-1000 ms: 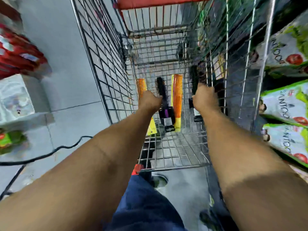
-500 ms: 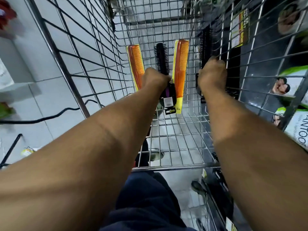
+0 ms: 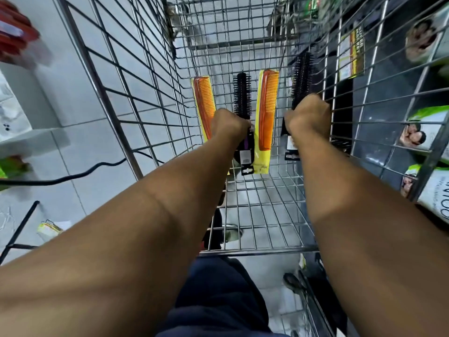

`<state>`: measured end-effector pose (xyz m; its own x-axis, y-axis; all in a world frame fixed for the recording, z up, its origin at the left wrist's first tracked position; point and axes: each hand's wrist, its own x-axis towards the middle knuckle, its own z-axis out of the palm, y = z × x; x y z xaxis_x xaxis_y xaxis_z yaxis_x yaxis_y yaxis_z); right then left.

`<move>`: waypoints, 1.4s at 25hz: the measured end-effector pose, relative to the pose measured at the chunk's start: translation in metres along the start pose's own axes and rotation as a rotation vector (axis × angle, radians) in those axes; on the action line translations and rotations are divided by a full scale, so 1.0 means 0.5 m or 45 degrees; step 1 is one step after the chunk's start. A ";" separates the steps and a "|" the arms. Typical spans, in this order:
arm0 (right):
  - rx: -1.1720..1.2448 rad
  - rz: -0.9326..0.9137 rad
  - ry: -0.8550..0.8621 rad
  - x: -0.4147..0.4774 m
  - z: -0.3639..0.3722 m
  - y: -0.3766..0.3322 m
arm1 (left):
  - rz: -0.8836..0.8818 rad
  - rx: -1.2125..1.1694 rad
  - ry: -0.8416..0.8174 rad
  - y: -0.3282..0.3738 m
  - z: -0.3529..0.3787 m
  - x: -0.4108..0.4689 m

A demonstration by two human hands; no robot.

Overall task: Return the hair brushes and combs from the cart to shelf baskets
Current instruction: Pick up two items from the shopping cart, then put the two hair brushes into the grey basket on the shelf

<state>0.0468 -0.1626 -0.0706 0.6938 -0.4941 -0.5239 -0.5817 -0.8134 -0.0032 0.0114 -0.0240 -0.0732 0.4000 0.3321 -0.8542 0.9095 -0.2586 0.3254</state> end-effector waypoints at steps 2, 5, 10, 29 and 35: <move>0.039 -0.012 -0.011 -0.010 0.003 0.003 | -0.029 -0.024 0.009 -0.007 -0.005 0.003; 0.079 -0.043 -0.023 -0.027 -0.005 0.012 | -0.030 -0.061 -0.024 -0.015 -0.010 0.001; 0.219 -0.149 0.051 -0.055 -0.031 0.018 | 0.023 -0.203 -0.056 -0.008 -0.026 -0.015; 0.713 -0.439 0.616 -0.425 -0.394 0.127 | 0.731 -0.494 -0.141 0.085 -0.223 -0.423; 0.860 -0.448 0.779 -0.541 -0.470 0.249 | 0.888 -0.523 -0.412 0.078 -0.214 -0.618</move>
<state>-0.1133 -0.2025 0.2708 0.8640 -0.4859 0.1321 -0.2880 -0.6921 -0.6619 -0.0646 -0.0396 0.2468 0.8857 -0.0706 -0.4588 0.4630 0.0613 0.8842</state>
